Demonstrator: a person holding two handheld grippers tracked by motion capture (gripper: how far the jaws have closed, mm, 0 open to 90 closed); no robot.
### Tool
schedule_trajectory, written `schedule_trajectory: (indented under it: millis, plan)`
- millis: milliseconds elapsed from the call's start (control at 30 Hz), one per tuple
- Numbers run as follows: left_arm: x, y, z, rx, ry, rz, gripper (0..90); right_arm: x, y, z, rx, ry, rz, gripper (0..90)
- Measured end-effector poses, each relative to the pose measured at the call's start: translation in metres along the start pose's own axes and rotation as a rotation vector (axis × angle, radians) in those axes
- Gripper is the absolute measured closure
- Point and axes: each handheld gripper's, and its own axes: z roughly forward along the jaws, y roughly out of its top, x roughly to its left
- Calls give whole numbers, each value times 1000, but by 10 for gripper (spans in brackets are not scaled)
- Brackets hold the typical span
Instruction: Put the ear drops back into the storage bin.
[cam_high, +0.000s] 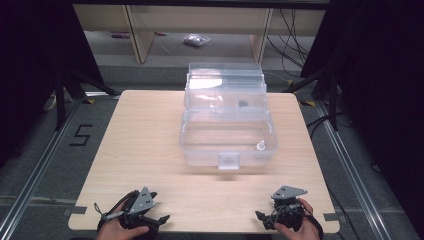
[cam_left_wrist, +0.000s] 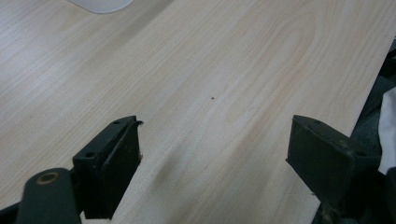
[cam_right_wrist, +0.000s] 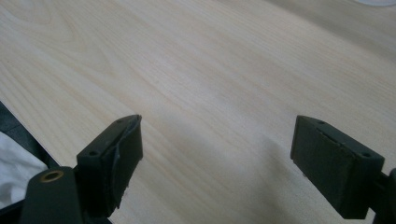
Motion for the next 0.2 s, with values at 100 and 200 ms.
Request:
schedule_trajectory:
  millis: [100, 200]
  plan:
    - [0, 0, 0, -3, -1, -1, 168, -1, 0, 0, -2, 0, 2, 177]
    - [0, 0, -1, -11, -6, -1, 168, -3, 0, 0, 21, -1, 6, 176]
